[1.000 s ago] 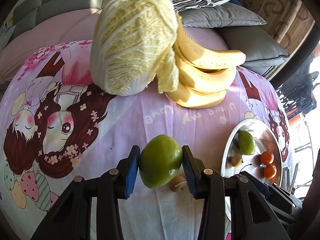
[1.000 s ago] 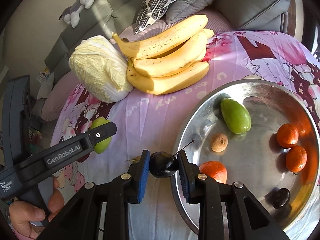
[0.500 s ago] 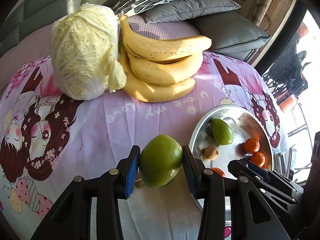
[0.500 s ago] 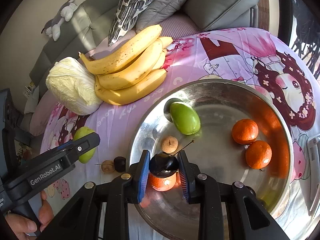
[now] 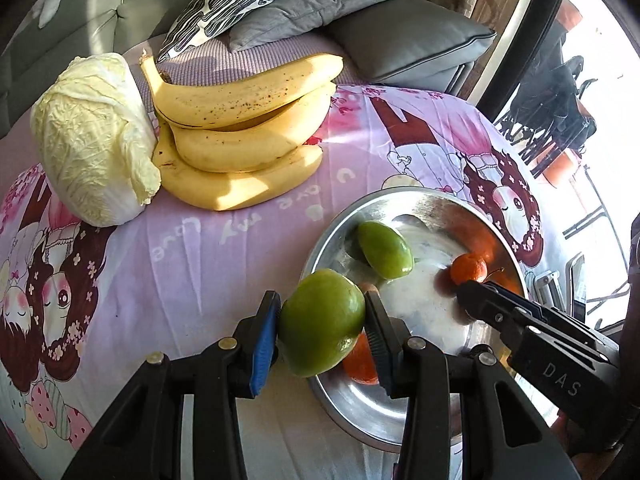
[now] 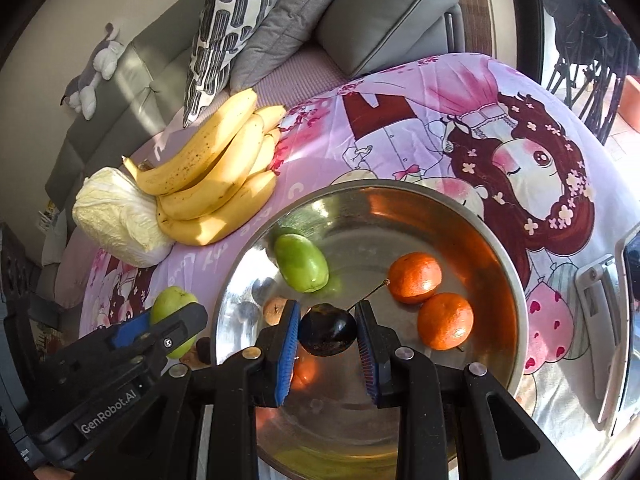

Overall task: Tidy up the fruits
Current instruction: 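Carry the green fruit and the dark cherry over the steel bowl, then open both tools to drop the green fruit and cherry into the bowl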

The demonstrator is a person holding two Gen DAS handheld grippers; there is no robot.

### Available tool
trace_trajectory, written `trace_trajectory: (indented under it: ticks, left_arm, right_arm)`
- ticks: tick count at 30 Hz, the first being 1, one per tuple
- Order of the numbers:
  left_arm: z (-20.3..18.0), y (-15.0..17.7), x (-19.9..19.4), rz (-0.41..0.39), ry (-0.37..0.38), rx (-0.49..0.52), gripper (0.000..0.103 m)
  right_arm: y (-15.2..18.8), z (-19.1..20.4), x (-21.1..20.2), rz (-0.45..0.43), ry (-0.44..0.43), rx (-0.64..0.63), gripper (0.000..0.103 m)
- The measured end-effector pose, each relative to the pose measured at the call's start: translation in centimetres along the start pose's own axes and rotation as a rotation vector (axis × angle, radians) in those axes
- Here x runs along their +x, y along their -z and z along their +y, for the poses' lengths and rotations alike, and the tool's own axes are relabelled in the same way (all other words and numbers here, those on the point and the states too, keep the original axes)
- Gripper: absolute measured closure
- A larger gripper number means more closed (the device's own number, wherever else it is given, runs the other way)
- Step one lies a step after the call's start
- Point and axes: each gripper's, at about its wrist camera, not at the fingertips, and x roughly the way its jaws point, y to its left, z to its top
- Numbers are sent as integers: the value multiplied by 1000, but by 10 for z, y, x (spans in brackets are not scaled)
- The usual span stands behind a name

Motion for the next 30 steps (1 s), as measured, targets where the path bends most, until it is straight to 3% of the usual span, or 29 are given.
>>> trace_trajectory:
  ticks: [13, 17, 30]
  left_arm:
    - [-2, -8, 18, 33, 13, -13, 59]
    - [1, -13, 26, 50, 45, -35, 59]
    - [-10, -31, 51, 76, 52, -25, 59]
  right_arm:
    - [-8, 0, 20, 32, -12, -11, 73]
    - [-14, -3, 25, 26, -5, -2, 73]
    - [-30, -9, 32, -5, -4, 15, 73]
